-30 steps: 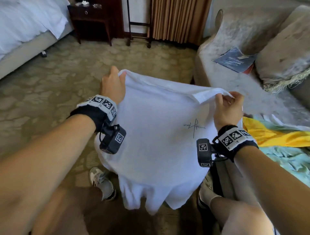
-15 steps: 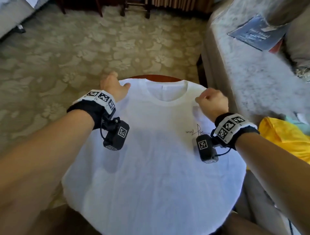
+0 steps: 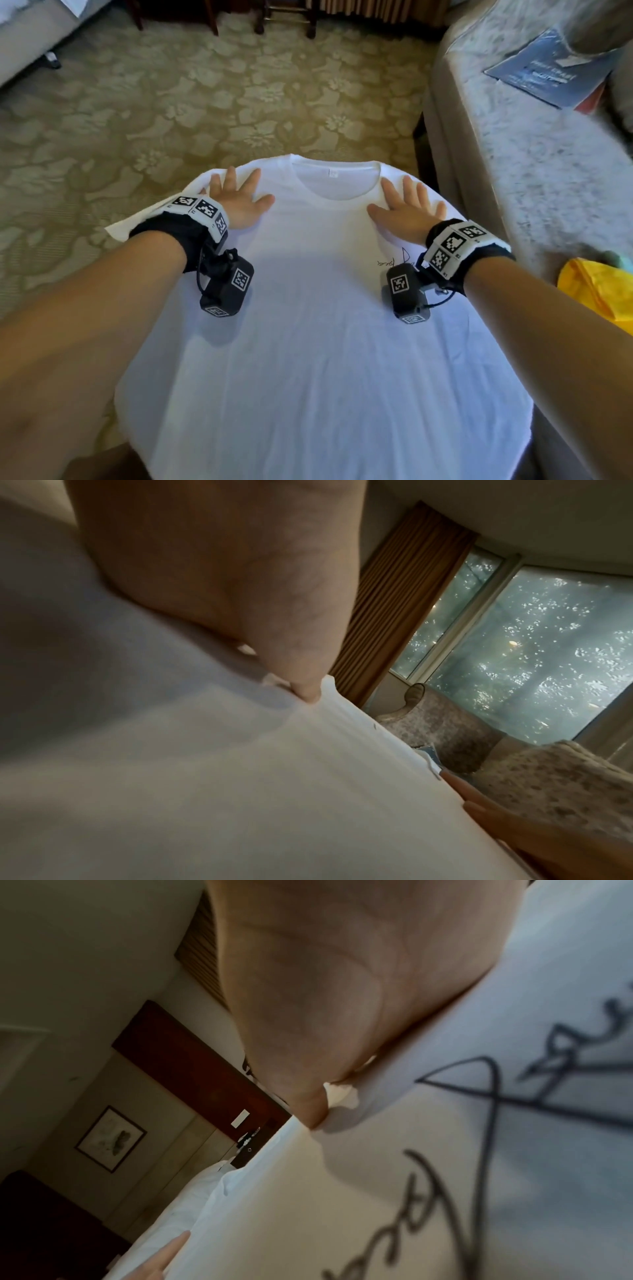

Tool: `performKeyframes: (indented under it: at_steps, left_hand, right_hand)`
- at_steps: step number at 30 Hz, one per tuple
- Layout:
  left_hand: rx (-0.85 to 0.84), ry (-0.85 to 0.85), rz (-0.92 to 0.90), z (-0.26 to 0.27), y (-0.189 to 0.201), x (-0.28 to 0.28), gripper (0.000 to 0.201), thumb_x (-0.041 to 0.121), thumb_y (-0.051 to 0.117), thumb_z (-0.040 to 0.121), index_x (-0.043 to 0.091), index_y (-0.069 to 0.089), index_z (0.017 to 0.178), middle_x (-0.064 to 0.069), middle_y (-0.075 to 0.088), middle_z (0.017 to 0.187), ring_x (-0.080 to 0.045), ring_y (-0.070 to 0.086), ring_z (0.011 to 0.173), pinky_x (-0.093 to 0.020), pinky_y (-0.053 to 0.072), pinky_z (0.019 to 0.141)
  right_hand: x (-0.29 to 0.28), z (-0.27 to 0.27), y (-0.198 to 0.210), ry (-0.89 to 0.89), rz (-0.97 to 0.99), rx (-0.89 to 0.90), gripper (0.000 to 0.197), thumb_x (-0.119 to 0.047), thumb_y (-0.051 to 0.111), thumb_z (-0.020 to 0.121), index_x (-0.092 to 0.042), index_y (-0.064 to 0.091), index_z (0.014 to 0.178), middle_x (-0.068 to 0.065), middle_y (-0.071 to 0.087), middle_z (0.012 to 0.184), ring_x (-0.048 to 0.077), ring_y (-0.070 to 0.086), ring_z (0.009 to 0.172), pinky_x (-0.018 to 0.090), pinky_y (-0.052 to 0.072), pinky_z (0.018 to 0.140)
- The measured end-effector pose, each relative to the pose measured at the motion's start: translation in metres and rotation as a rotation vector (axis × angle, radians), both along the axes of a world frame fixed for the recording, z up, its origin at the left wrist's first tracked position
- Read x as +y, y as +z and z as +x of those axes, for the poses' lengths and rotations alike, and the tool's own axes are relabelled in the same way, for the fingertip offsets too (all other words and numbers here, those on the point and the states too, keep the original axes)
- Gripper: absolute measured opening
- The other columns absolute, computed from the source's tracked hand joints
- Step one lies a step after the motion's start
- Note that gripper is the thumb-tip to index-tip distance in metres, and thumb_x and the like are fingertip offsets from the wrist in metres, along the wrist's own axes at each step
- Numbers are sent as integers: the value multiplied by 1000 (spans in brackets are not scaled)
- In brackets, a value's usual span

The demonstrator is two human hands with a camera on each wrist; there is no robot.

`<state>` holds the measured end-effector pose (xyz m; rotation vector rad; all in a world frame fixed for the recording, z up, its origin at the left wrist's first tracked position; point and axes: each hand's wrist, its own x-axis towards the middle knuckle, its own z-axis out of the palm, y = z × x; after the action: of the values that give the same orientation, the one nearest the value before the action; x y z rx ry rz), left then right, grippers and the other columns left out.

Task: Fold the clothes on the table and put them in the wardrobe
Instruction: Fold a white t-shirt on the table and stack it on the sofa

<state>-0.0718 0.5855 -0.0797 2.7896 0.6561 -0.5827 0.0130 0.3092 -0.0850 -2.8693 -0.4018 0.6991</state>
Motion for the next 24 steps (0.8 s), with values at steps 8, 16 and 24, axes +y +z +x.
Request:
performKeyframes:
  at_steps: [8, 16, 24]
  left_hand:
    - [-410, 325, -330, -32, 19, 63, 67, 25, 71, 86, 17, 40, 145, -8, 42, 148, -28, 44, 132, -36, 37, 103]
    - [-46, 625, -818, -100, -4, 89, 75, 84, 63, 58, 21, 75, 99, -16, 68, 112, -35, 64, 101, -40, 47, 91]
    - [-138, 756, -1114, -118, -7, 108, 59, 48, 71, 79, 8, 66, 122, -17, 68, 117, -34, 63, 106, -51, 43, 104]
  right_hand:
    - [23, -10, 12, -96, 86, -126, 75, -60, 36, 95, -41, -3, 156, -3, -14, 165, 19, -16, 151, 59, -11, 116]
    - [128, -75, 22, 170, 201, -18, 66, -60, 33, 98, -44, 6, 155, -7, -10, 165, 16, -14, 151, 57, -11, 117]
    - [154, -88, 0, 263, 14, 5, 67, -68, 22, 94, -50, -7, 152, -9, -25, 162, 17, -25, 148, 58, -16, 115]
